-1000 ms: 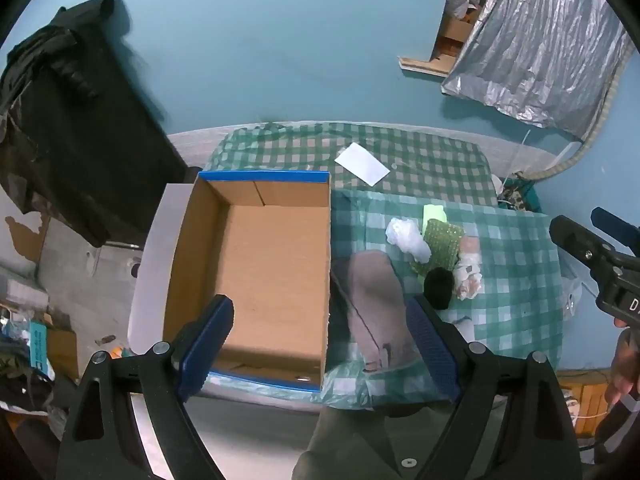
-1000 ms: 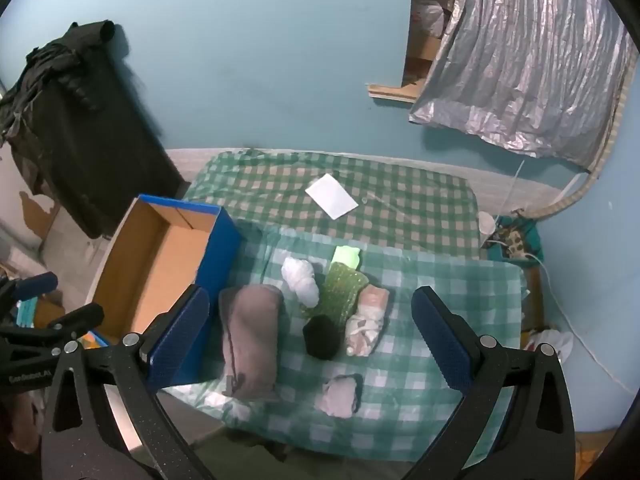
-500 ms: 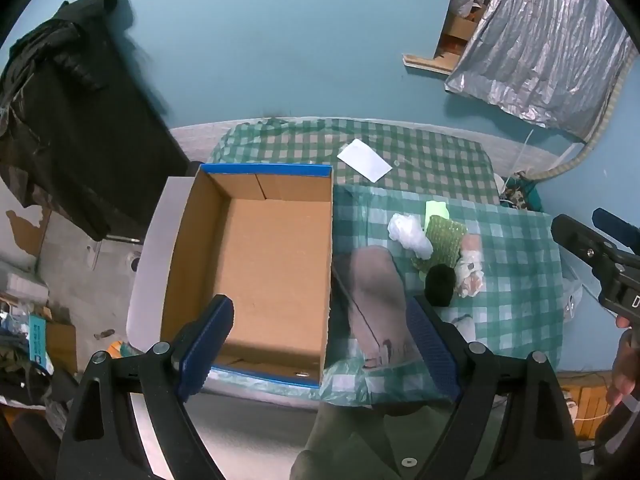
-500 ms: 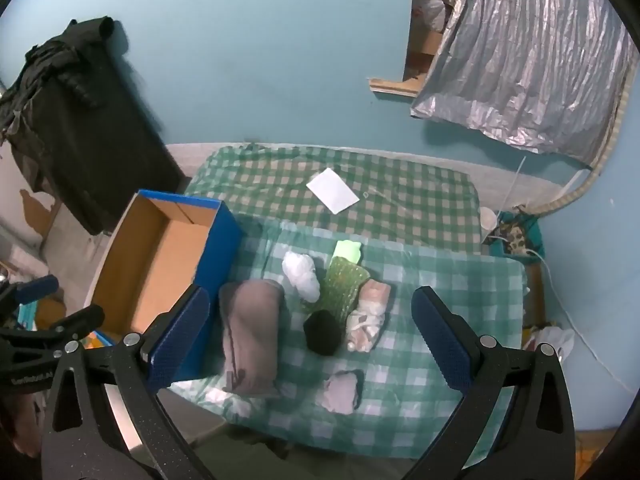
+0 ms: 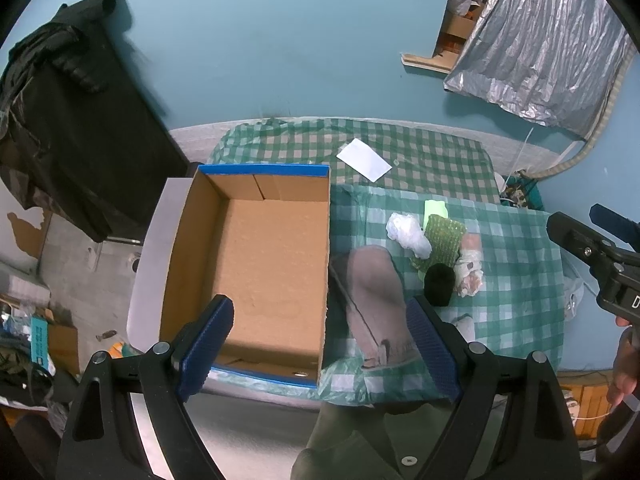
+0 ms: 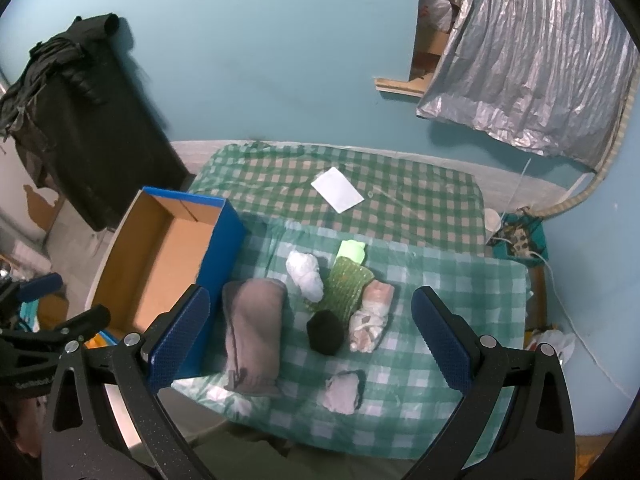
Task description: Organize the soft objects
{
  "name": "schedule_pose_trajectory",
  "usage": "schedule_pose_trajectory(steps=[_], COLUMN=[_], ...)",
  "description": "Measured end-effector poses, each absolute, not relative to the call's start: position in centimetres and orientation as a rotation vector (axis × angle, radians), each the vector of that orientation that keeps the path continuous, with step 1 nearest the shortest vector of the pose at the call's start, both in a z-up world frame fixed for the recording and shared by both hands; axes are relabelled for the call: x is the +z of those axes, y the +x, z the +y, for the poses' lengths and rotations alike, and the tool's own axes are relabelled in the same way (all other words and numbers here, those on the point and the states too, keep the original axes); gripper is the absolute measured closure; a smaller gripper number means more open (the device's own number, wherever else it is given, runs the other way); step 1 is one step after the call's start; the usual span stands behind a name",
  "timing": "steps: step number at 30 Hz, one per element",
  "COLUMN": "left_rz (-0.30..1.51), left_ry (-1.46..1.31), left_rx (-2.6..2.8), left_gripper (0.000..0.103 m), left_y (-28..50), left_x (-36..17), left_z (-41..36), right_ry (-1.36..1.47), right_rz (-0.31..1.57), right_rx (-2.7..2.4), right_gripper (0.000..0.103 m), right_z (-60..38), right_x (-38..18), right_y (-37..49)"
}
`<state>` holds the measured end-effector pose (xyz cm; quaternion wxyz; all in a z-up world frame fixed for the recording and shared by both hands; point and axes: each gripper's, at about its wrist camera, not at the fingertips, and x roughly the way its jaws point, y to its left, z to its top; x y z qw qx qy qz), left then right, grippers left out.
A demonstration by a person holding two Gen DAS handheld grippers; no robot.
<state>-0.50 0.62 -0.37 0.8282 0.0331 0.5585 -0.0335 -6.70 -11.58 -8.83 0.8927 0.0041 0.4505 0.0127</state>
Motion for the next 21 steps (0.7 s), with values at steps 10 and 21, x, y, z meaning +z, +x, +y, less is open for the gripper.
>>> schedule_pose_trajectory(steps=[10,21], left_rz=[1.189,1.189], left_ry=[0.073,0.077], left_rx=[-0.071,-0.069], left_gripper=[0.014,0.014], left_y=[-0.58,-0.79], left_x=[-0.74,-0.76], left_z=[0.44,0.1], right_ry=[0.007,0.008], right_rz=[0.934,0.936], right_rx=[0.027,0.025], right_gripper=[0.002,0.002], right_z=[-11.6,-11.62], right_x=[-8.94,-8.94], right_y=[-6.68,-6.7])
